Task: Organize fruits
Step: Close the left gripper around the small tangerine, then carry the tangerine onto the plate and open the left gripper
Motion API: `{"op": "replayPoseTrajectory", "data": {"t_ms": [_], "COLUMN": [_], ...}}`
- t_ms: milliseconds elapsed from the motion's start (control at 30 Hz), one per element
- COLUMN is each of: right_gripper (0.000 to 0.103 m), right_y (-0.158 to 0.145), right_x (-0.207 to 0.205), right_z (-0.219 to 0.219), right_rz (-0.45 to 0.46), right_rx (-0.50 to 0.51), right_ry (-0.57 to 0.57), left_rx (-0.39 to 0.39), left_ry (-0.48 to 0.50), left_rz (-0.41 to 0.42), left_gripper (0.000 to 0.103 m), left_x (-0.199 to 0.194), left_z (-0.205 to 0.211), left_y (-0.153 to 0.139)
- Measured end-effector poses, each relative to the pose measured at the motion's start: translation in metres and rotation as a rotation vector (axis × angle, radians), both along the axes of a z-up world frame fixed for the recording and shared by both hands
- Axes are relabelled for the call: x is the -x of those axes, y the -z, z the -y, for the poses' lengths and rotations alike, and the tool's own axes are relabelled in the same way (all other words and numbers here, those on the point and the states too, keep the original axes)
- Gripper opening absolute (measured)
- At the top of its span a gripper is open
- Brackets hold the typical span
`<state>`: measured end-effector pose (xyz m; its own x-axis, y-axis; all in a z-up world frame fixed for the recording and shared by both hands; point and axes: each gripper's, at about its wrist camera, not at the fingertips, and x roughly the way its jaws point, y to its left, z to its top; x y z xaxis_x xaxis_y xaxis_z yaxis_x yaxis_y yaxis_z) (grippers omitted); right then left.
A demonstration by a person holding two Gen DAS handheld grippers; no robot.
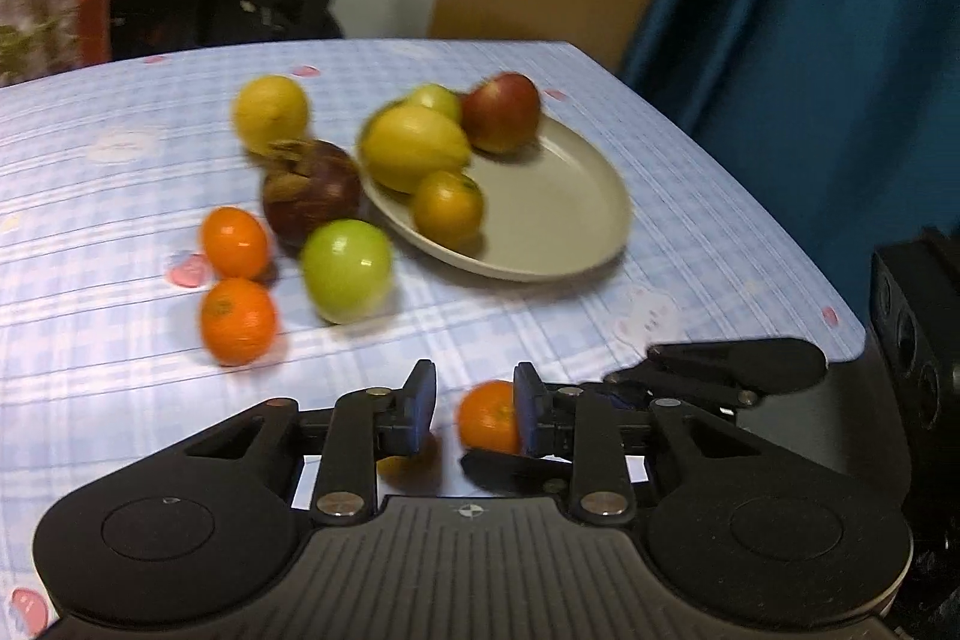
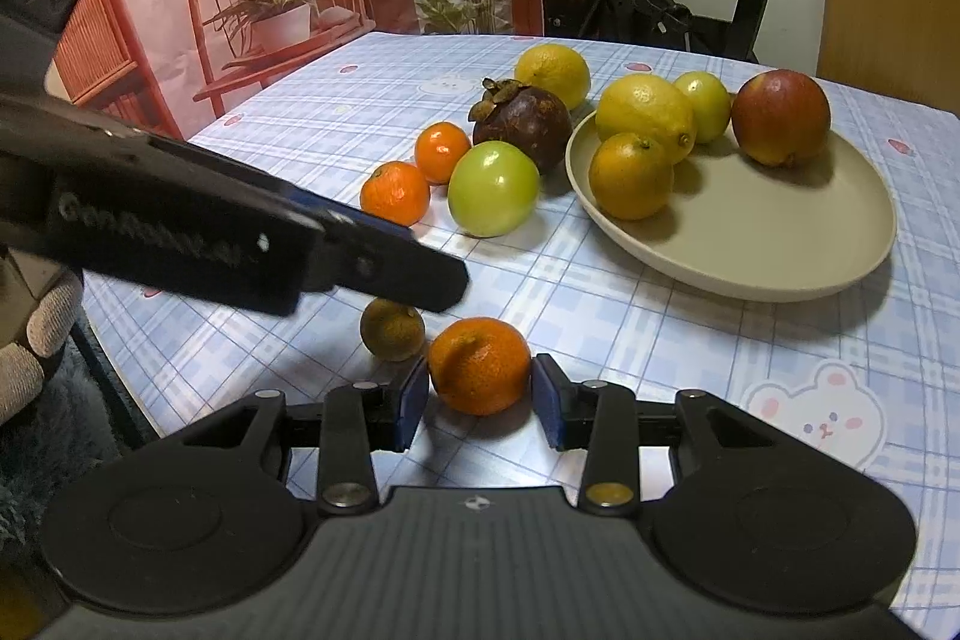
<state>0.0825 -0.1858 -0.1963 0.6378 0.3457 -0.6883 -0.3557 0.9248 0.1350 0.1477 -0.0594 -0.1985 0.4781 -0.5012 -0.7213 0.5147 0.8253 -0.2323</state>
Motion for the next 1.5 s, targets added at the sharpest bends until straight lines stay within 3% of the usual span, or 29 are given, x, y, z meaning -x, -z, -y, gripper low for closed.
{"op": "replayPoseTrajectory", "data": {"t_ms": [367, 600, 967, 1233, 1400, 1500], "right_gripper": [0.04, 0.041, 0.039, 0.039, 0.039, 0.039], "right_y": [0.001, 0.0, 0.0, -0.051, -0.093, -0.109], "right_x": [0.0, 0.002, 0.001, -0.001, -0.02, -0.034], "right_z": [0.001, 0.0, -0.001, 0.01, 0.034, 0.049], "right_rz": [0.0, -0.006, 0.011, 0.15, 0.237, 0.268], "right_rx": [-0.006, 0.011, 0.022, 0.015, 0.02, 0.034], "right_ry": [-0.001, -0.003, -0.015, 0.007, 0.032, 0.042], "left_rx": [-0.002, -0.034, -0.051, 0.003, 0.037, 0.054], "left_ry": [0.041, 0.065, 0.075, 0.068, 0.073, 0.088], "left_rz": [-0.052, -0.055, -0.076, 0.055, 0.148, 0.162], "left_gripper": [0.03, 0.038, 0.037, 0.037, 0.037, 0.037], "left_x": [-0.003, -0.004, -0.008, -0.012, -0.031, -0.05], "left_z": [0.007, 0.013, 0.018, 0.023, 0.047, 0.064], "left_y": [0.013, 0.015, 0.021, -0.035, -0.074, -0.087]}}
